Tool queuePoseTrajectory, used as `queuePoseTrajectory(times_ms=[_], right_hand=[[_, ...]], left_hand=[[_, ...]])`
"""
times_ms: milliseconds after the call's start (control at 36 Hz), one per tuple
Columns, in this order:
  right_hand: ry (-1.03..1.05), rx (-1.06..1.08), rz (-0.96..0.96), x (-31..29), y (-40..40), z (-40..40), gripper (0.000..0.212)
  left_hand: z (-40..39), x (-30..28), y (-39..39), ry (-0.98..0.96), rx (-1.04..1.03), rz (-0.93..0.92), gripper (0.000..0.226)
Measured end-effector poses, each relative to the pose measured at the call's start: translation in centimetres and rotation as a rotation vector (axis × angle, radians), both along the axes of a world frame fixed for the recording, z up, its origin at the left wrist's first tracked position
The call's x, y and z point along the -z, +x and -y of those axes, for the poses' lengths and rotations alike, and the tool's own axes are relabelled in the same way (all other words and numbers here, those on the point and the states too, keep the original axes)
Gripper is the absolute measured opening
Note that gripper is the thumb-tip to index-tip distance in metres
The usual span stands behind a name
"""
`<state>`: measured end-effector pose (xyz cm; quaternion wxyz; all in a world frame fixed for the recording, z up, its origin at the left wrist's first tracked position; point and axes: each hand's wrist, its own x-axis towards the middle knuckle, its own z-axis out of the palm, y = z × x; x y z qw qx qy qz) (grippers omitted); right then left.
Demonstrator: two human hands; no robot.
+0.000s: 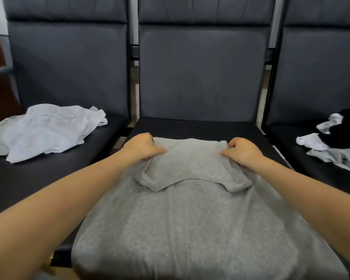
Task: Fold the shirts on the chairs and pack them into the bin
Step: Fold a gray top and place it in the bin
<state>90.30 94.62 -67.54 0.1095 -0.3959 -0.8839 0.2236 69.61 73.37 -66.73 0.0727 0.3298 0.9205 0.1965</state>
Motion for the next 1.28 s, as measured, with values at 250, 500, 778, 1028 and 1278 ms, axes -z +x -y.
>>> queuePoseTrajectory(times_ms=[250,500,778,1028,1278], right_hand=[[0.128,0.025,-0.118,1.3,-3.3,-3.8,0.025],[0.14,0.111,-0.167,-0.4,-9.0,-7.9,0.031],[0.158,0.062,0.071,1.3,-9.0,-7.7,0.073],[0.106,-0.039,-0.221,-1.9,-3.2,-2.2,0.04],[-0.019,-0.384,-0.209,-2.5,4.1,7.0,0.02]], left_hand=[[-3.5,2.1,-3.5,0.208,0.027,-0.189,0.022],[-8.6,1.0,-7.6,0.295,-0.04,-0.175,0.03],[-8.7,2.5,-6.8,-0.004,-0.033,-0.17,0.069],[-3.3,-0.7,-1.2,0.317,-0.048,-0.042,0.05],[4.6,-2.7,10.4,0.259,0.376,-0.089,0.029]])
